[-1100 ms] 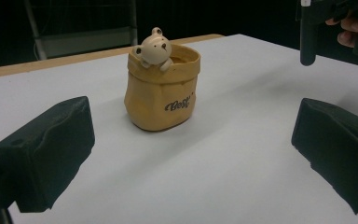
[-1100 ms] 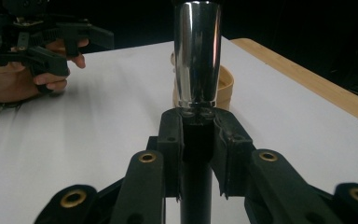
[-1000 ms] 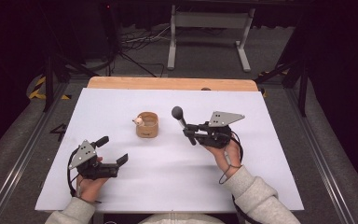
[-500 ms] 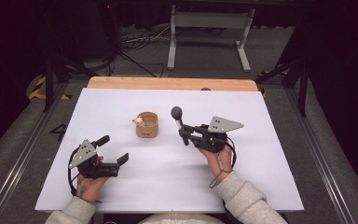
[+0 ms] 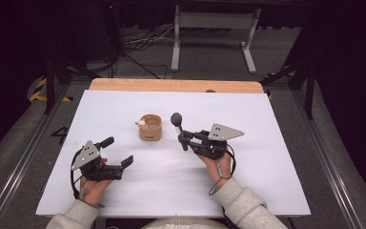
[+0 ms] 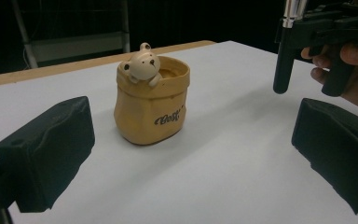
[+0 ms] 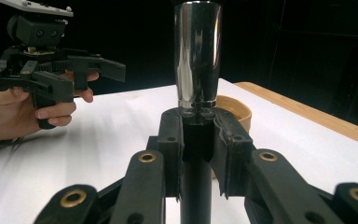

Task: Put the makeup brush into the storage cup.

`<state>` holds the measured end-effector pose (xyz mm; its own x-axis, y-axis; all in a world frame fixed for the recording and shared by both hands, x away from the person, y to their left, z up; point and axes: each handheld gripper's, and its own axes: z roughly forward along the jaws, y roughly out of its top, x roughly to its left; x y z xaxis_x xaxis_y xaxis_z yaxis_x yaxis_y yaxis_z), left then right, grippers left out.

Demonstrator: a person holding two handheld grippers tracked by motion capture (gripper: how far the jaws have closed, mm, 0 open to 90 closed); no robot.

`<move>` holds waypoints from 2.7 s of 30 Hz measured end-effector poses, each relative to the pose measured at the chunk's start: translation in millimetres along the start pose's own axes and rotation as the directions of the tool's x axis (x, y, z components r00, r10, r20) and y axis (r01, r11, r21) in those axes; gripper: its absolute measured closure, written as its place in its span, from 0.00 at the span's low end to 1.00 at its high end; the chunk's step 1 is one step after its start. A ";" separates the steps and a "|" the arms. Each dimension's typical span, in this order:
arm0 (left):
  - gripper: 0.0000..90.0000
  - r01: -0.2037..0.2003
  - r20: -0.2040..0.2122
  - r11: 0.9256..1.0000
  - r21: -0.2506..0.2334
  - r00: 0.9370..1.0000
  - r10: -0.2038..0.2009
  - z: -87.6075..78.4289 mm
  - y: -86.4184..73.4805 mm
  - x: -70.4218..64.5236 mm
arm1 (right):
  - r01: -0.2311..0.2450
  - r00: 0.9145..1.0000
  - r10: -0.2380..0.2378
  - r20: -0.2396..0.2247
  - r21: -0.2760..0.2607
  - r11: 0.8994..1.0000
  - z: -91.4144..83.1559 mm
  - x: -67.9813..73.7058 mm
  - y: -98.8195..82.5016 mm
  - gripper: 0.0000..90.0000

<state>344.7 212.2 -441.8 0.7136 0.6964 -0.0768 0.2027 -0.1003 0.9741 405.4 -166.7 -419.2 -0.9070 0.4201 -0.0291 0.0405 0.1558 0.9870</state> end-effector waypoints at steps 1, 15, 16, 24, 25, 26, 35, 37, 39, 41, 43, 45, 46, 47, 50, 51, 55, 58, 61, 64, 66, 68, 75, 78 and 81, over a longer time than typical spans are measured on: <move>0.00 0.002 0.001 1.000 -0.004 1.000 -0.002 0.4 0.9 0.0 | 0.002 1.000 -0.002 -0.002 -0.001 1.000 0.0 0.4 0.0 0.83; 0.00 -0.011 0.063 1.000 -0.012 0.998 0.012 13.2 24.8 -13.1 | -0.009 1.000 0.009 -0.002 -0.002 1.000 -1.5 4.3 1.2 0.83; 0.00 -0.011 0.063 1.000 -0.012 0.998 0.012 13.2 24.8 -13.1 | -0.010 1.000 0.010 -0.003 -0.005 1.000 -1.4 4.5 1.0 0.83; 0.00 -0.015 0.090 1.000 -0.016 0.996 0.017 24.8 38.1 -22.7 | -0.013 1.000 0.012 -0.015 -0.017 1.000 1.9 10.3 1.4 0.83; 0.00 -0.020 0.092 1.000 -0.019 0.996 0.021 26.2 39.4 -23.9 | -0.011 1.000 0.011 -0.019 -0.015 1.000 2.9 10.9 0.4 0.83; 0.00 -0.021 0.093 0.999 -0.024 0.995 0.023 27.7 40.6 -25.3 | -0.011 1.000 0.011 -0.020 -0.012 1.000 3.1 11.2 -0.1 0.83; 0.00 -0.029 0.128 0.999 -0.024 0.991 0.032 39.9 50.8 -32.2 | -0.012 1.000 0.012 -0.028 -0.004 1.000 5.5 12.9 -2.7 0.83; 0.00 -0.032 0.133 0.999 -0.026 0.990 0.036 42.9 53.6 -34.0 | -0.013 0.999 0.013 -0.029 -0.002 1.000 6.0 13.0 -3.4 0.83; 0.00 -0.033 0.141 0.999 -0.028 0.989 0.037 46.0 56.7 -35.4 | -0.014 0.999 0.014 -0.030 0.000 1.000 6.3 13.2 -3.8 0.83; 0.00 -0.029 0.146 0.999 -0.030 0.989 0.033 49.0 58.7 -36.2 | -0.012 0.999 0.012 -0.033 -0.001 1.000 6.9 13.6 -4.2 0.83; 0.00 -0.027 0.155 0.999 -0.028 0.987 0.031 52.1 60.5 -37.5 | -0.010 0.999 0.010 -0.034 0.002 1.000 7.5 14.1 -4.4 0.83; 0.00 -0.028 0.162 0.999 -0.026 0.986 0.032 55.6 62.4 -39.4 | -0.009 0.999 0.009 -0.038 0.003 1.000 7.7 14.5 -4.6 0.83; 0.00 -0.030 0.162 0.999 -0.029 0.986 0.034 57.7 63.3 -40.7 | -0.008 0.999 0.008 -0.038 0.003 1.000 7.8 14.7 -4.6 0.83; 0.00 -0.030 0.162 0.999 -0.029 0.986 0.034 57.7 63.3 -40.7 | -0.008 0.999 0.008 -0.039 0.003 1.000 7.8 14.7 -4.6 0.83; 0.00 -0.031 0.171 0.999 -0.030 0.985 0.035 62.5 66.9 -44.5 | -0.006 0.999 0.006 -0.038 0.007 1.000 7.9 14.7 -4.9 0.83; 0.00 -0.028 0.176 0.999 -0.036 0.984 0.034 64.2 68.4 -45.8 | -0.005 0.999 0.006 -0.038 0.008 1.000 8.0 14.8 -5.1 0.83; 0.00 -0.031 0.187 0.999 -0.041 0.982 0.038 69.9 73.5 -50.5 | -0.001 0.999 0.001 -0.042 0.010 1.000 9.0 16.0 -5.4 0.83; 0.00 -0.030 0.197 0.999 -0.044 0.980 0.038 73.3 75.1 -53.3 | 0.001 0.999 -0.001 -0.043 0.011 1.000 9.3 16.4 -5.5 0.83; 0.01 -0.029 0.206 0.999 -0.043 0.978 0.037 76.6 76.4 -56.3 | 0.000 0.999 0.000 -0.047 0.011 1.000 9.6 16.6 -5.8 0.83; 0.05 -0.042 0.212 0.998 -0.038 0.976 0.050 79.5 76.9 -59.6 | 0.001 0.999 -0.001 -0.048 0.013 1.000 9.7 17.2 -5.8 0.83; 0.07 -0.038 0.217 0.999 -0.036 0.975 0.045 80.2 76.8 -60.4 | 0.002 0.999 -0.001 -0.050 0.014 1.000 9.7 17.3 -5.8 0.83; 0.10 -0.037 0.217 0.999 -0.036 0.975 0.044 81.6 77.0 -61.8 | 0.006 0.999 -0.005 -0.051 0.013 1.000 10.2 17.6 -6.0 0.83; 0.36 -0.054 0.192 0.996 -0.067 0.979 0.066 82.6 74.9 -64.8 | 0.013 0.999 -0.012 -0.052 0.019 1.000 10.8 19.0 -6.4 0.83; 0.43 -0.060 0.198 0.996 -0.067 0.977 0.072 83.3 74.9 -65.7 | 0.012 0.998 -0.011 -0.055 0.021 1.000 11.1 19.2 -6.8 0.83; 0.51 -0.054 0.200 0.997 -0.064 0.978 0.065 84.1 75.2 -67.0 | 0.011 0.998 -0.010 -0.057 0.022 1.000 11.5 19.6 -7.2 0.83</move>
<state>368.6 98.2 -381.3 0.8449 0.5322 -0.0540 0.1212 -0.0921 0.9883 392.2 -149.3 -428.7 -0.9300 0.3665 -0.0296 0.0398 0.1803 0.9828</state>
